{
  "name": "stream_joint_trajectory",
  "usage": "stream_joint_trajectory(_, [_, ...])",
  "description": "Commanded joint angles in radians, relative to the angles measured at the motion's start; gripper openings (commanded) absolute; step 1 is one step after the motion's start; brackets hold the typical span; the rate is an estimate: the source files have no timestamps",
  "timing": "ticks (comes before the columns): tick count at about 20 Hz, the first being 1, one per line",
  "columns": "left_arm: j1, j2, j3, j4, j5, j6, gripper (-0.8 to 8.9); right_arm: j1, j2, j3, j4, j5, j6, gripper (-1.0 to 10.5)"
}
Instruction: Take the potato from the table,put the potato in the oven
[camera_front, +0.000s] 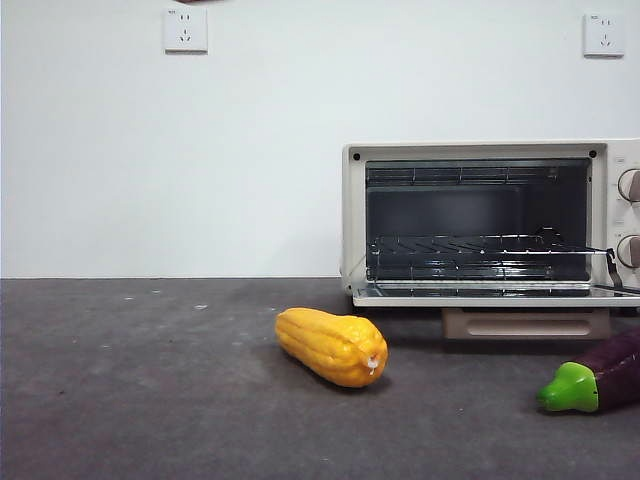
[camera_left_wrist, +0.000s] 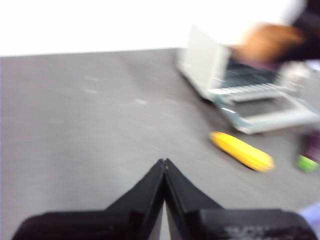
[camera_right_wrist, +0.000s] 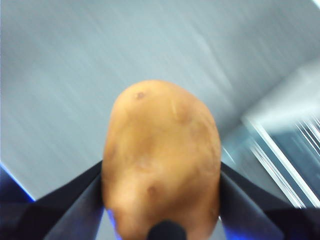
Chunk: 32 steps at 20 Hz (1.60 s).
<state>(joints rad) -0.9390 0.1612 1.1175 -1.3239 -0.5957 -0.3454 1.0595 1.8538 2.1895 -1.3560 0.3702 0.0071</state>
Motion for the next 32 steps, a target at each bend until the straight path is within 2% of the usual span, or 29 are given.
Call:
stream_joint_trajectory(1, [-0.003,-0.005,-0.016,0.003,-0.097,-0.007,-0.05,-0.053,-0.119,-0.209,-0.025,0.064,-0.006,0.0])
stream_joint_trajectory(3, [-0.003,-0.005,-0.034,0.003,-0.158,-0.008,-0.05,-0.134,-0.205,-0.348,-0.025,0.105,0.011,0.0])
stream_joint_trajectory(5, [-0.003,-0.005,-0.064,0.003,-0.184,-0.018,-0.05,-0.232,-0.274,-0.461,-0.024,0.109,0.021,0.0])
stream_joint_trajectory(7, [-0.006,-0.005,-0.108,0.003,-0.191,-0.026,-0.05,-0.335,-0.35,-0.591,0.079,0.097,0.026,0.0])
stream_joint_trajectory(10, [-0.012,-0.005,-0.184,0.003,-0.19,-0.083,-0.05,-0.468,-0.499,-0.833,0.366,-0.082,0.047,0.0])
stream_joint_trajectory(12, [-0.013,-0.005,-0.232,0.003,-0.19,-0.135,-0.05,-0.527,-0.575,-0.981,0.516,-0.119,0.084,0.0])
stream_joint_trajectory(14, [-0.014,-0.005,-0.267,0.005,-0.191,-0.18,-0.05,-0.561,-0.61,-1.099,0.633,-0.117,0.116,0.0])
stream_joint_trajectory(17, [-0.016,-0.001,-0.266,0.005,-0.205,-0.179,-0.05,-0.576,-0.607,-1.225,0.785,-0.129,0.132,0.0])
stream_joint_trajectory(21, [-0.017,-0.001,-0.266,0.005,-0.216,-0.179,-0.04,-0.577,-0.594,-1.35,1.07,-0.131,0.178,0.0])
stream_joint_trajectory(30, [-0.017,-0.001,-0.266,0.005,-0.216,-0.179,-0.04,-0.588,-0.391,-1.36,1.36,-0.103,0.172,0.0])
stream_joint_trajectory(32, [-0.017,-0.001,-0.266,0.005,-0.217,-0.179,-0.04,-0.603,-0.35,-1.36,1.421,-0.106,0.193,0.0])
